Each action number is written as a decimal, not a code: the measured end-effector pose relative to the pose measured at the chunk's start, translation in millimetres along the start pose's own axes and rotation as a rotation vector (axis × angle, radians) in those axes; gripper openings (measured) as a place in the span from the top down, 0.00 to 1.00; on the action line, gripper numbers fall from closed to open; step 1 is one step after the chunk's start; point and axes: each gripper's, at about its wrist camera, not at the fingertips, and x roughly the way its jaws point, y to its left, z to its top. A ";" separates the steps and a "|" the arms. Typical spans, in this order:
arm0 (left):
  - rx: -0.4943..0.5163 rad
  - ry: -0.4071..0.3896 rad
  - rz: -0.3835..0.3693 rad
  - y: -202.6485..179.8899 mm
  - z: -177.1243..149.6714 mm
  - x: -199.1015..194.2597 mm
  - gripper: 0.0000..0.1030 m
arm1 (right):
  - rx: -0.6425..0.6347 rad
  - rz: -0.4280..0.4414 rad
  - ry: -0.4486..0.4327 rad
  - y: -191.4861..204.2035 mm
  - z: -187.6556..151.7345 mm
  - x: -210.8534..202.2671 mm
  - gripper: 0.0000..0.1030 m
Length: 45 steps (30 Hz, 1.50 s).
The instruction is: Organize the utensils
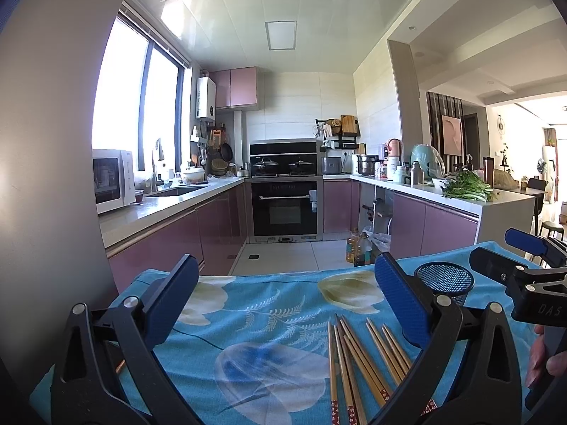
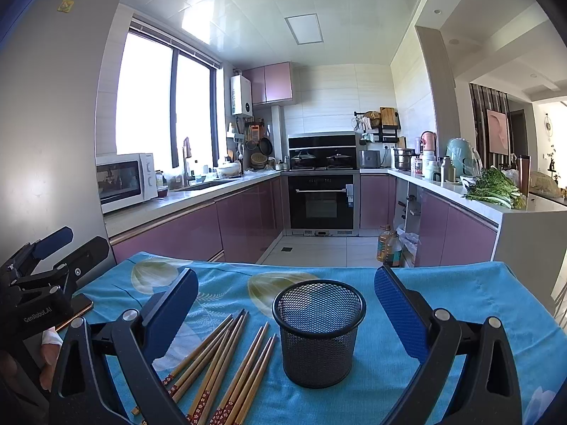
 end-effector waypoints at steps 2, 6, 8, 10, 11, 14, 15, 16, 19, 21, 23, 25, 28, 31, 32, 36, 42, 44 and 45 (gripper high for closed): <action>0.003 0.003 -0.001 -0.5 -0.1 0.5 0.05 | 0.002 0.002 0.002 -0.6 -0.2 0.0 0.06; 0.007 0.008 -0.001 -1.4 -0.2 2.1 0.05 | 0.005 0.002 0.005 -1.6 -1.2 0.4 0.06; 0.010 0.012 -0.001 -1.3 -0.5 3.2 0.04 | 0.004 0.002 0.007 -1.5 -1.3 0.9 0.06; 0.014 0.024 -0.004 -1.2 -1.0 5.1 0.05 | 0.003 0.007 0.015 -2.8 -0.5 2.4 0.06; 0.015 0.031 -0.008 -1.0 -1.4 6.1 0.05 | 0.000 0.013 0.023 -2.7 -1.6 2.7 0.06; 0.033 0.077 -0.016 -0.1 -4.8 14.2 0.05 | -0.017 0.039 0.068 -2.0 -6.3 4.7 0.06; 0.040 0.102 -0.020 0.6 -7.2 18.4 0.05 | -0.030 0.056 0.099 0.0 -9.3 7.2 0.06; 0.045 0.129 -0.026 1.6 -9.9 23.2 0.05 | -0.046 0.070 0.132 2.1 -12.7 9.8 0.06; 0.061 0.240 -0.053 5.2 -21.0 41.5 0.05 | -0.083 0.106 0.230 9.0 -26.5 18.4 0.06; 0.078 0.308 -0.077 5.7 -30.0 52.4 0.06 | -0.102 0.122 0.305 13.3 -37.6 27.5 0.10; 0.100 0.364 -0.105 4.1 -39.9 61.7 0.08 | -0.105 0.131 0.379 15.6 -47.2 38.6 0.19; 0.124 0.415 -0.129 0.2 -50.6 71.4 0.13 | -0.095 0.136 0.460 16.8 -57.9 52.0 0.25; 0.150 0.492 -0.156 -5.0 -66.6 86.5 0.18 | -0.078 0.140 0.545 16.6 -69.1 66.9 0.38; 0.163 0.551 -0.192 -10.5 -78.4 98.1 0.24 | -0.066 0.139 0.594 16.6 -75.3 75.5 0.49; 0.172 0.566 -0.200 -12.7 -82.0 101.0 0.25 | -0.063 0.139 0.606 17.6 -76.9 77.9 0.51; 0.195 0.615 -0.229 -21.0 -91.0 109.3 0.33 | -0.056 0.132 0.643 14.9 -80.3 84.5 0.60; 0.204 0.696 -0.267 -28.5 -102.3 125.0 0.47 | -0.054 0.124 0.678 10.8 -81.8 88.5 0.65; 0.194 0.718 -0.281 -27.8 -104.2 128.6 0.51 | -0.087 0.110 0.681 15.3 -82.7 92.8 0.65; 0.190 0.726 -0.283 -28.6 -105.4 131.6 0.52 | -0.096 0.106 0.680 17.5 -82.9 93.7 0.65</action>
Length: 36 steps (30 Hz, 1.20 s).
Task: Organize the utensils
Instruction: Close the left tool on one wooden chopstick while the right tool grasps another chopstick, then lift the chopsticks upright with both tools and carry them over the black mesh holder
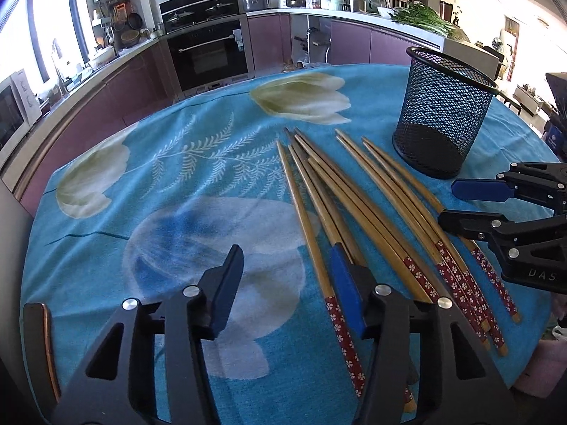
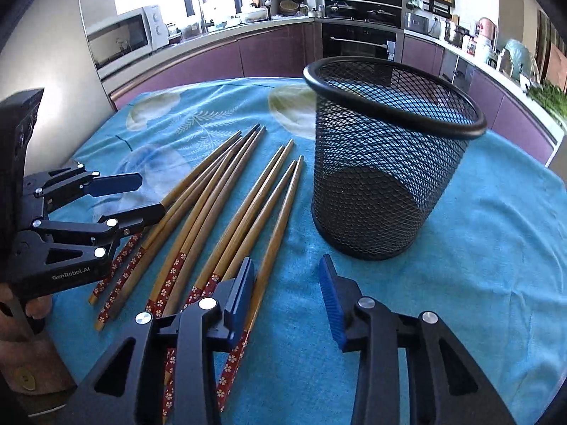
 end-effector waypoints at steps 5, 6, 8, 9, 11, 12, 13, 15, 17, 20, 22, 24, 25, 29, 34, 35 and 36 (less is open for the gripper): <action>-0.014 0.019 -0.026 0.3 10.0 12.2 0.61 | -0.006 0.000 0.000 1.8 5.7 5.2 0.73; -0.018 0.025 -0.029 0.3 14.3 15.9 0.62 | -0.005 0.003 0.000 1.1 6.7 5.8 0.76; -0.021 0.030 -0.036 -0.4 19.9 20.2 0.71 | 0.005 0.016 -0.001 0.5 8.9 7.7 0.81; -0.028 0.036 -0.042 -0.8 23.2 22.7 0.74 | 0.008 0.021 -0.001 0.0 9.2 7.8 0.86; -0.039 0.039 -0.053 -1.8 26.9 24.2 0.82 | 0.025 0.043 0.000 -1.4 9.8 8.2 0.92; -0.047 0.040 -0.061 -2.6 28.3 24.6 0.90 | 0.030 0.045 -0.002 -2.2 9.4 7.9 0.92; -0.058 0.040 -0.065 -3.5 29.6 25.1 0.91 | 0.036 0.051 -0.003 -3.5 8.7 7.2 0.92; -0.070 0.034 -0.061 -5.7 30.2 24.0 0.91 | 0.050 0.069 -0.007 -5.8 7.7 5.5 0.93; -0.087 0.029 -0.064 -5.5 30.5 21.8 0.92 | 0.054 0.076 -0.014 -6.7 7.0 2.7 0.94; -0.103 0.012 -0.066 -2.4 28.0 13.1 0.93 | 0.053 0.091 -0.037 -7.0 5.9 -6.2 0.94; -0.118 -0.005 -0.080 1.8 27.8 3.8 0.93 | 0.054 0.120 -0.058 -8.6 5.4 -14.3 0.94; -0.132 -0.024 -0.102 7.6 26.2 -8.3 0.93 | 0.062 0.146 -0.080 -11.6 4.5 -23.3 0.94; -0.133 -0.035 -0.113 8.9 26.3 -14.7 0.93 | 0.063 0.153 -0.092 -12.9 4.5 -27.6 0.94; -0.128 -0.094 -0.157 11.5 31.5 -44.6 0.93 | 0.077 0.192 -0.151 -19.0 6.5 -48.0 0.94; -0.130 -0.171 -0.229 13.8 34.4 -82.4 0.93 | 0.090 0.228 -0.242 -24.9 9.6 -76.1 0.94; -0.128 -0.187 -0.240 13.5 35.7 -89.8 0.93 | 0.089 0.229 -0.257 -25.0 10.5 -80.8 0.94; -0.127 -0.206 -0.254 13.2 37.5 -99.3 0.93 | 0.088 0.230 -0.273 -25.1 11.7 -85.4 0.94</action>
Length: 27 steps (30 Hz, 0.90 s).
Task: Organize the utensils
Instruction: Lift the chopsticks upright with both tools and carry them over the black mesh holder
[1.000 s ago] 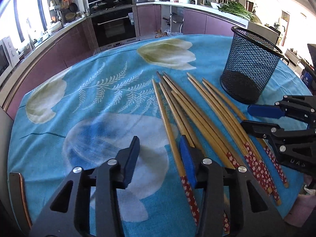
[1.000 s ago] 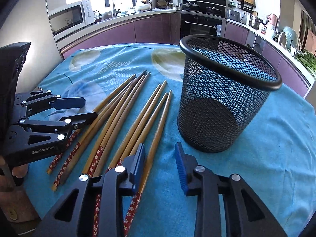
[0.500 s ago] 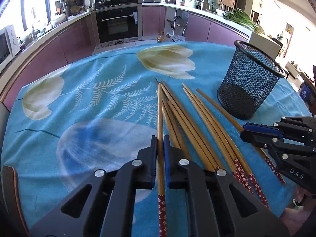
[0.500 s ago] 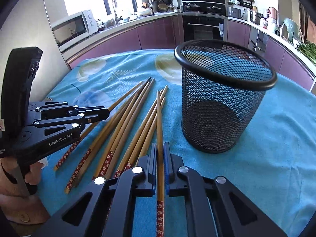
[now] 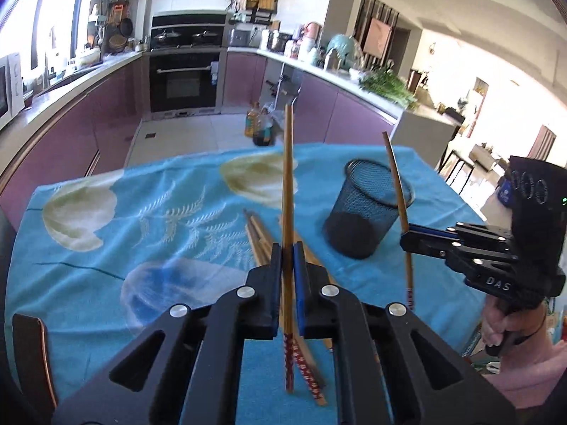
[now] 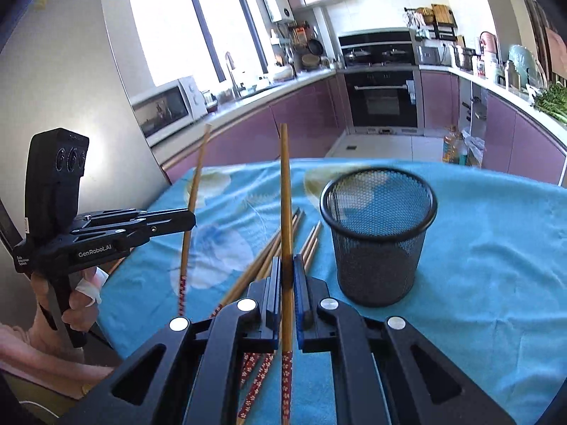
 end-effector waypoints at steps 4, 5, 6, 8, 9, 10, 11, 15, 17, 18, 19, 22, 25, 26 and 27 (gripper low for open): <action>0.001 -0.063 -0.052 -8.1 11.7 -27.6 0.93 | 0.000 0.015 -0.052 -0.9 9.0 -13.6 0.94; 0.000 -0.076 -0.062 -9.7 14.9 -32.1 0.93 | 0.001 0.017 -0.065 -1.9 11.9 -16.8 0.94; -0.002 -0.097 -0.079 -11.7 19.8 -38.9 0.93 | 0.001 0.018 -0.081 -2.2 15.5 -20.2 0.94; -0.006 -0.130 -0.094 -15.4 28.7 -46.4 0.93 | 0.003 0.027 -0.108 -3.9 23.6 -26.5 0.94; -0.005 -0.150 -0.106 -17.9 34.5 -50.2 0.93 | 0.005 0.033 -0.119 -4.6 27.0 -28.6 0.94; -0.007 -0.166 -0.120 -20.7 40.5 -52.8 0.93 | 0.005 0.040 -0.129 -5.5 30.6 -31.4 0.94; -0.007 -0.180 -0.135 -24.1 46.1 -54.7 0.93 | 0.003 0.044 -0.142 -6.9 34.7 -33.8 0.94; 0.007 -0.231 -0.178 -39.6 72.0 -56.2 0.93 | -0.009 0.028 -0.192 -11.9 55.2 -44.3 0.94; 0.012 -0.238 -0.190 -46.0 81.8 -50.9 0.93 | -0.009 0.017 -0.214 -15.3 62.8 -50.5 0.94; 0.016 -0.242 -0.194 -50.9 88.2 -48.9 0.93 | -0.007 0.013 -0.229 -16.9 67.4 -54.3 0.94; 0.018 -0.245 -0.197 -55.3 93.7 -46.7 0.93 | -0.007 0.012 -0.241 -18.4 73.9 -57.8 0.94; 0.037 -0.261 -0.204 -68.7 106.7 -37.9 0.93 | -0.015 -0.013 -0.276 -23.9 86.1 -63.4 0.94; 0.049 -0.269 -0.209 -78.2 118.2 -27.2 0.93 | -0.017 -0.048 -0.293 -30.5 93.8 -60.0 0.94; 0.057 -0.268 -0.204 -81.7 120.1 -23.3 0.93 | -0.019 -0.064 -0.296 -32.7 94.8 -57.6 0.94; 0.065 -0.267 -0.186 -85.6 121.9 -17.3 0.93 | -0.017 -0.071 -0.293 -36.5 95.4 -53.7 0.95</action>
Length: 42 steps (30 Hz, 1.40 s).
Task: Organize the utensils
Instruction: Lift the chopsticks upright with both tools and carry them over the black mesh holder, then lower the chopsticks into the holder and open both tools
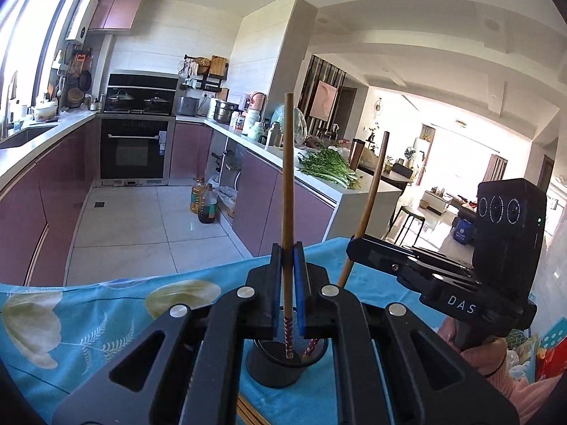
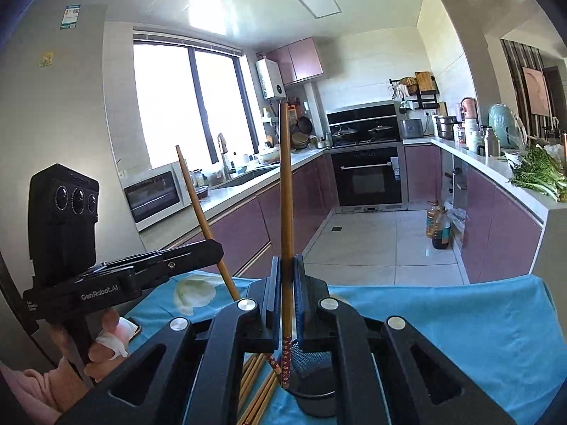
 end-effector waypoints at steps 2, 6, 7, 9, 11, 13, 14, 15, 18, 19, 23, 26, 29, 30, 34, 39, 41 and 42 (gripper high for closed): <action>0.019 0.023 0.014 -5.2 -1.7 12.2 0.93 | 0.004 -0.021 0.017 -6.8 -4.1 9.3 0.94; 0.041 0.098 0.024 -6.4 -19.1 38.9 0.93 | 0.009 -0.034 0.093 -13.7 -20.1 32.6 0.94; 0.048 0.118 0.023 -6.8 -23.8 44.1 0.93 | 0.009 -0.036 0.113 -13.0 -24.7 37.1 0.94; 0.055 0.157 0.023 -7.2 -34.0 55.6 0.93 | 0.011 -0.038 0.158 -15.6 -33.0 46.8 0.94; 0.059 0.190 0.027 -4.5 -43.6 66.7 0.93 | 0.015 -0.043 0.203 -17.5 -39.7 55.4 0.94; 0.063 0.223 0.038 -3.5 -52.8 76.0 0.93 | 0.026 -0.041 0.247 -20.6 -46.6 64.1 0.94; 0.061 0.236 0.042 -0.8 -55.4 81.3 0.93 | 0.034 -0.046 0.264 -23.4 -50.0 68.7 0.94; 0.059 0.244 0.043 2.5 -59.1 86.9 0.93 | 0.035 -0.051 0.273 -24.4 -51.6 71.3 0.94; 0.047 0.264 0.047 12.4 -66.5 100.8 0.93 | 0.049 -0.059 0.282 -28.0 -51.8 77.6 0.94; 0.043 0.268 0.046 14.9 -66.8 102.8 0.93 | 0.055 -0.059 0.283 -29.3 -50.3 78.6 0.94; 0.037 0.260 0.057 21.3 -67.5 104.4 0.87 | 0.075 -0.078 0.283 -31.5 -51.4 82.8 0.91; 0.045 0.227 0.079 23.0 -65.9 93.9 0.79 | 0.090 -0.091 0.278 -35.4 -52.6 85.2 0.90; 0.034 0.192 0.099 27.0 -61.6 78.5 0.73 | 0.096 -0.123 0.261 -37.0 -53.5 79.1 0.84; 0.028 0.180 0.107 30.1 -61.4 71.1 0.71 | 0.094 -0.133 0.247 -37.0 -52.2 75.6 0.81; 0.011 0.146 0.149 43.0 -64.2 44.4 0.66 | 0.073 -0.150 0.197 -30.2 -48.2 55.3 0.74; 0.019 0.144 0.221 59.9 -79.0 10.5 0.62 | -0.008 -0.070 0.159 -2.1 -50.8 20.2 0.66; 0.019 0.158 0.244 65.7 -88.1 -0.5 0.60 | -0.044 -0.024 0.177 11.1 -58.5 12.0 0.64; 0.017 0.169 0.253 70.0 -94.2 -5.8 0.60 | -0.052 -0.003 0.192 16.2 -62.4 11.8 0.64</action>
